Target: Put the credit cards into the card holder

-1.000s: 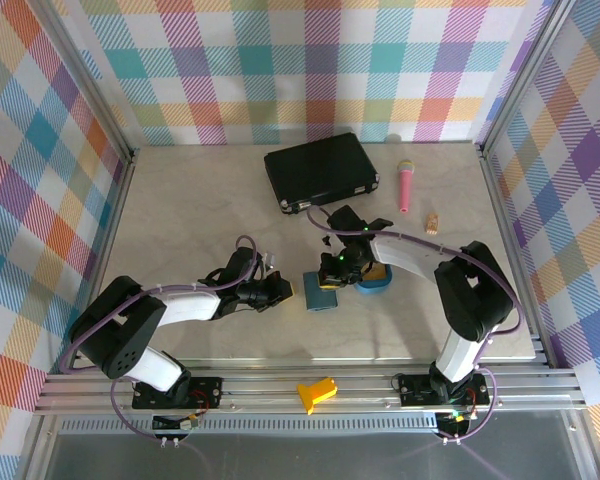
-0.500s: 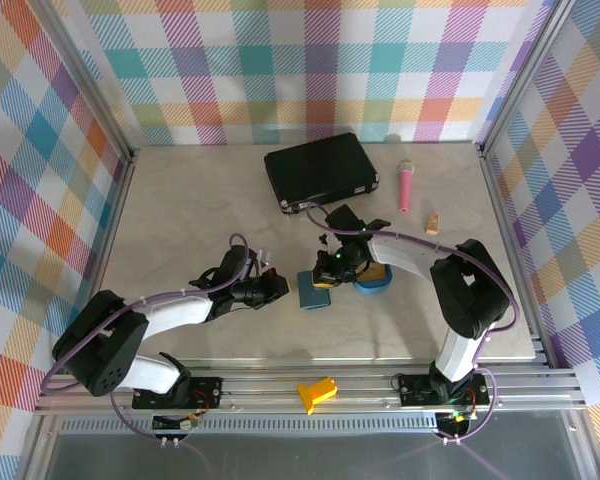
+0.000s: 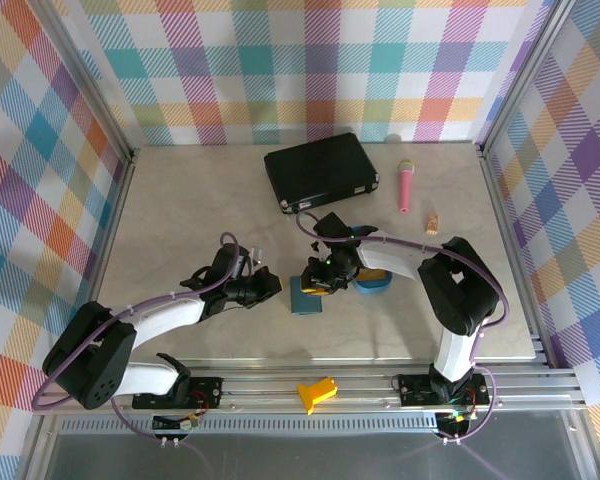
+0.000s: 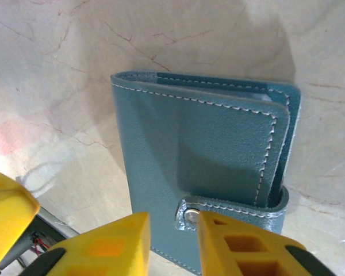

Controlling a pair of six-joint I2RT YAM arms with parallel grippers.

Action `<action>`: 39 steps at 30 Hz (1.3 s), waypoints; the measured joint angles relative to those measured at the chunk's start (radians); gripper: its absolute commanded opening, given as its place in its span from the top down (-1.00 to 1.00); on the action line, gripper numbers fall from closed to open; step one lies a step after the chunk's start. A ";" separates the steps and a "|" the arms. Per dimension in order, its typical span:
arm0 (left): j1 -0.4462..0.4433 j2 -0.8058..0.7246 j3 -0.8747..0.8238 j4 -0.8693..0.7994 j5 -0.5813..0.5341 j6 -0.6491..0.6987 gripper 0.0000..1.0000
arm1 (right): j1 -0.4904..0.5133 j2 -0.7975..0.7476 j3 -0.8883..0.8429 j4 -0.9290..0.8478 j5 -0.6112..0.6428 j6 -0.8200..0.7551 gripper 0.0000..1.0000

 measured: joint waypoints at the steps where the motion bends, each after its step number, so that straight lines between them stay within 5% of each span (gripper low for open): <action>1: 0.002 -0.006 0.000 -0.002 0.000 0.001 1.00 | 0.000 0.000 0.000 0.000 0.001 -0.001 0.36; 4: 0.016 -0.037 0.000 -0.028 -0.003 0.013 0.98 | -0.001 -0.011 0.002 -0.002 0.015 -0.009 0.31; 10: 0.062 -0.156 0.000 -0.101 -0.039 0.058 0.59 | -0.064 -0.174 -0.023 0.019 0.016 -0.059 0.14; 16: 0.107 -0.305 0.001 -0.172 -0.124 0.125 -0.05 | -0.248 -0.481 -0.199 0.191 -0.008 -0.190 -0.34; 19: 0.122 -0.360 0.017 -0.224 -0.192 0.182 -0.65 | -0.351 -0.626 -0.326 0.304 -0.005 -0.244 -0.76; 22: 0.142 -0.425 0.021 -0.224 -0.258 0.243 -0.98 | -0.462 -0.745 -0.430 0.389 0.023 -0.279 -0.99; 29: 0.197 -0.559 -0.058 -0.071 -0.449 0.386 -0.99 | -0.694 -0.808 -0.499 0.468 0.090 -0.326 -0.98; 39: 0.244 -0.341 -0.065 0.058 -0.764 0.607 -0.99 | -0.775 -0.789 -0.595 0.612 0.244 -0.512 -0.98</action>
